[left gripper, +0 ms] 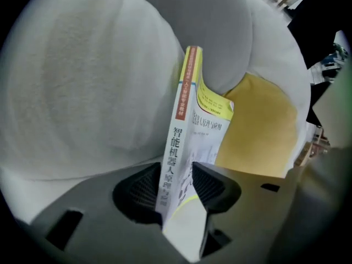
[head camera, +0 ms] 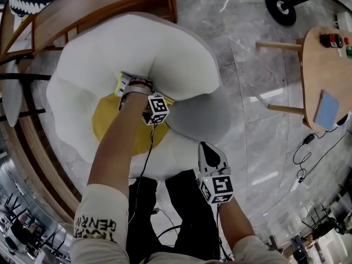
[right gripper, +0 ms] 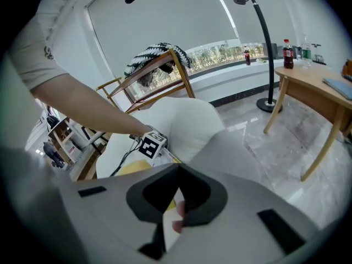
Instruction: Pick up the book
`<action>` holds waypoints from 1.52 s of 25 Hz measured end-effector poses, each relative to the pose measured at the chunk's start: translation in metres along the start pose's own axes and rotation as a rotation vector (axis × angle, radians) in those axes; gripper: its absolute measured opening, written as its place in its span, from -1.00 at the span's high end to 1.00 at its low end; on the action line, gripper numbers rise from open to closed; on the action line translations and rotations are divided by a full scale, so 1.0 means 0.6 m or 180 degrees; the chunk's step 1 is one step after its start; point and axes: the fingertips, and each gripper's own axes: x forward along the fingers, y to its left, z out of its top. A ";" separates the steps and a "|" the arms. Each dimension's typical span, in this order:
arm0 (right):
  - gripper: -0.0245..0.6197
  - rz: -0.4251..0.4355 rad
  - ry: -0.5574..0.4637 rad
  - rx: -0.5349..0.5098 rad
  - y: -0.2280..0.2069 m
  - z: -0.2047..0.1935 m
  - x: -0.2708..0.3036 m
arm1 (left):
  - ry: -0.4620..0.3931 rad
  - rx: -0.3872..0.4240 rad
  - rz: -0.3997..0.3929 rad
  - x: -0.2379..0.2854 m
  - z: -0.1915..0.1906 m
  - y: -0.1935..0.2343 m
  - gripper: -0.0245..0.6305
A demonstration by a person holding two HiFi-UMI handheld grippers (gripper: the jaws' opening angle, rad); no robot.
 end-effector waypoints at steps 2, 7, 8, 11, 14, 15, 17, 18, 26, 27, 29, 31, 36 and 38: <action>0.85 0.0025 0.0027 0.0037 0.005 -0.012 -0.002 | 0.0178 0.0070 -0.0078 0.007 -0.009 -0.005 0.55; 0.85 0.0058 0.0160 0.0096 0.011 -0.050 -0.012 | 0.0253 0.0139 -0.0319 0.022 -0.012 -0.058 0.61; 0.85 0.0065 0.0174 0.0146 0.013 -0.054 -0.014 | 0.0272 0.0116 -0.0348 0.026 -0.012 -0.073 0.52; 0.86 0.0093 0.0194 0.0241 0.029 -0.062 -0.021 | 0.0335 -0.0074 -0.0251 0.030 -0.010 -0.098 0.56; 0.85 0.0143 0.0164 0.0179 0.048 -0.059 -0.023 | 0.0239 -0.0321 -0.0196 0.013 -0.015 -0.096 0.68; 0.85 0.0144 0.0159 0.0162 0.053 -0.060 -0.027 | 0.0210 -0.0361 -0.0230 0.004 -0.020 -0.100 0.69; 0.85 0.0120 0.0144 0.0171 0.063 -0.060 -0.036 | 0.0163 -0.0407 -0.0361 -0.012 -0.031 -0.124 0.69; 0.85 0.0107 0.0127 0.0194 0.070 -0.057 -0.040 | 0.0136 -0.0444 -0.0440 -0.020 -0.037 -0.139 0.69; 0.85 0.0078 0.0001 0.0215 0.142 -0.023 -0.083 | -0.0221 -0.0912 -0.0738 -0.119 -0.073 -0.228 0.70; 0.85 0.0079 -0.0017 0.0201 0.155 -0.014 -0.088 | -0.0334 -0.1090 -0.0808 -0.141 -0.077 -0.236 0.69; 0.85 0.0093 -0.0065 0.0151 0.179 0.007 -0.097 | -0.0629 -0.1536 -0.0967 -0.190 -0.081 -0.249 0.70; 0.85 0.0104 -0.0118 0.0092 0.201 0.030 -0.109 | -0.0962 -0.2049 -0.1124 -0.241 -0.080 -0.263 0.70; 0.85 0.0131 -0.0341 -0.0057 0.248 0.104 -0.142 | -0.1775 -0.3363 -0.1407 -0.369 -0.080 -0.277 0.70; 0.85 0.0114 -0.0425 -0.0112 0.253 0.146 -0.149 | -0.2047 -0.3794 -0.1410 -0.410 -0.087 -0.261 0.70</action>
